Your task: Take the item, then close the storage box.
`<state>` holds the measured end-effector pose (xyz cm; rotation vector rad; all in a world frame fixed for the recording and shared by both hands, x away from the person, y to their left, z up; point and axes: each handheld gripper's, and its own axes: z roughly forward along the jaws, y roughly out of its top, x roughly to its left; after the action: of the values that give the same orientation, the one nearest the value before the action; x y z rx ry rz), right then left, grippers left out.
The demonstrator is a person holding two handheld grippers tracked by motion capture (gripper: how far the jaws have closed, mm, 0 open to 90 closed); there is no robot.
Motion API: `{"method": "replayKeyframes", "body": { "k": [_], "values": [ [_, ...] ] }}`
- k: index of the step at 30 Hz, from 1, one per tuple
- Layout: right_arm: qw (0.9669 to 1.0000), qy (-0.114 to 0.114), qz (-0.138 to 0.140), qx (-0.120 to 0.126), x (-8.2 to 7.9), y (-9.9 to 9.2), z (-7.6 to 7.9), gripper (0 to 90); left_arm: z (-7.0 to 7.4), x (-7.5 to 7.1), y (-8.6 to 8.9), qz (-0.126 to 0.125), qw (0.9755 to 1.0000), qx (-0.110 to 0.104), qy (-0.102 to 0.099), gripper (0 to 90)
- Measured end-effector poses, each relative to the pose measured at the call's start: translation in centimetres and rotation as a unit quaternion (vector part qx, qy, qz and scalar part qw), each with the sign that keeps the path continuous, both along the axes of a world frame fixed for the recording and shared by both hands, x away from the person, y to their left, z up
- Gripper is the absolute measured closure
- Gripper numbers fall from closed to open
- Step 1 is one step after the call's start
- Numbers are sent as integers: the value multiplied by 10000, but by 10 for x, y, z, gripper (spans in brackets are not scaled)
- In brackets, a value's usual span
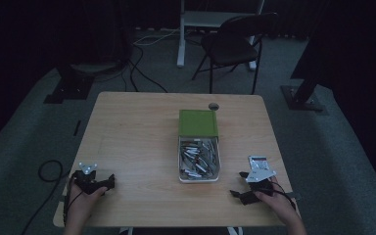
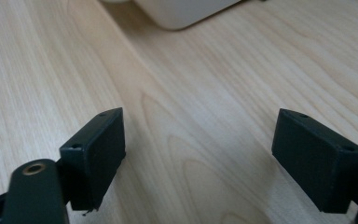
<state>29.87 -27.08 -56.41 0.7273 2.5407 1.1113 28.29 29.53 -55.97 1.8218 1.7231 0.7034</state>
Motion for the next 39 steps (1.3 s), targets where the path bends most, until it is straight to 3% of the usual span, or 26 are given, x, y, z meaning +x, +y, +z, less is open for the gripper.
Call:
{"method": "replayKeyframes", "body": {
  "k": [6,11,27,32,39],
  "values": [
    [9999,17,98,-58,-1,1,0,136,0,0,0,1,10000,0,-1,23],
    [9996,252,88,1,1,2,-1,122,0,0,0,-2,10000,3,1,23],
    [9996,261,55,5,1,2,-1,121,0,0,-1,-23,10000,-5,-2,24],
    [9997,260,3,10,0,4,-1,121,0,-2,-4,-276,9996,24,-39,48],
    [9996,275,-75,58,2,8,0,122,1,-4,-14,-836,9964,131,-86,48]
  ]
}}
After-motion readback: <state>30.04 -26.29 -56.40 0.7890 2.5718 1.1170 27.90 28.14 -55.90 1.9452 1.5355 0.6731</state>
